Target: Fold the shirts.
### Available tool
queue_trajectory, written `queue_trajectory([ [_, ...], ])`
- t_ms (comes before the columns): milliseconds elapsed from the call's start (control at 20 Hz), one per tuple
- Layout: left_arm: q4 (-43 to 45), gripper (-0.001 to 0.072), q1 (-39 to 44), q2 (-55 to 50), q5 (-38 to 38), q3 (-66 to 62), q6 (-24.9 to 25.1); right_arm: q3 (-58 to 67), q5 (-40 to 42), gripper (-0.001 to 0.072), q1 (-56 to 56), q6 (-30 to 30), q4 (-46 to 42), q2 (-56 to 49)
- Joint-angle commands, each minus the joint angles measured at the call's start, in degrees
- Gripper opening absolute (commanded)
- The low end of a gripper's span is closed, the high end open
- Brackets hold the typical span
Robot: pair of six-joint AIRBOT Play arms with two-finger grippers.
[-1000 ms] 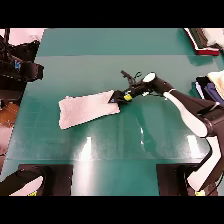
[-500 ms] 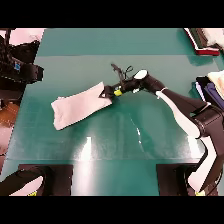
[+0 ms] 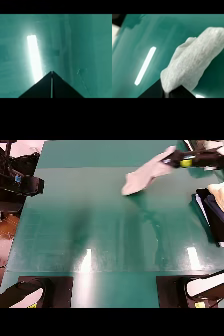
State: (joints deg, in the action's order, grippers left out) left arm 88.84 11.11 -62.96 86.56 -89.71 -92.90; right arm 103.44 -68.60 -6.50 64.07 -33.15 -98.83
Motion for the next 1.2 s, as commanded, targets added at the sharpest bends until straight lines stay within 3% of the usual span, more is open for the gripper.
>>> queue_trajectory([
  [0, -2.3, 0.0023, 0.0, 0.0, 0.0, 0.0, -0.2, 4.0, 1.5, 0.0014, -12.9, 0.5, -4.5, 1.6],
  [200, -4.9, 0.0023, 0.0, 0.0, 0.0, 0.0, -0.2, 4.4, 8.3, 0.0014, -23.6, -0.3, -4.5, 1.2],
  [550, -7.1, 0.0023, 0.0, 0.0, 0.0, 0.0, -0.3, 4.4, 14.4, 0.0014, -32.0, -5.1, -4.2, 0.8],
  [700, -7.0, 0.0023, 0.0, 0.0, 0.0, 0.0, -1.4, 6.0, 14.4, 0.0014, -33.8, -8.6, -1.1, 0.8],
  [950, -7.1, 0.0023, 0.0, 0.0, 0.0, 0.0, -1.7, 15.0, 11.5, 0.0014, -36.4, -8.6, -1.3, 1.0],
  [1150, -7.1, 0.0023, 0.0, 0.0, 0.0, 0.0, -1.6, 10.2, 11.5, 0.0014, -39.0, -8.6, -1.4, 6.5],
])
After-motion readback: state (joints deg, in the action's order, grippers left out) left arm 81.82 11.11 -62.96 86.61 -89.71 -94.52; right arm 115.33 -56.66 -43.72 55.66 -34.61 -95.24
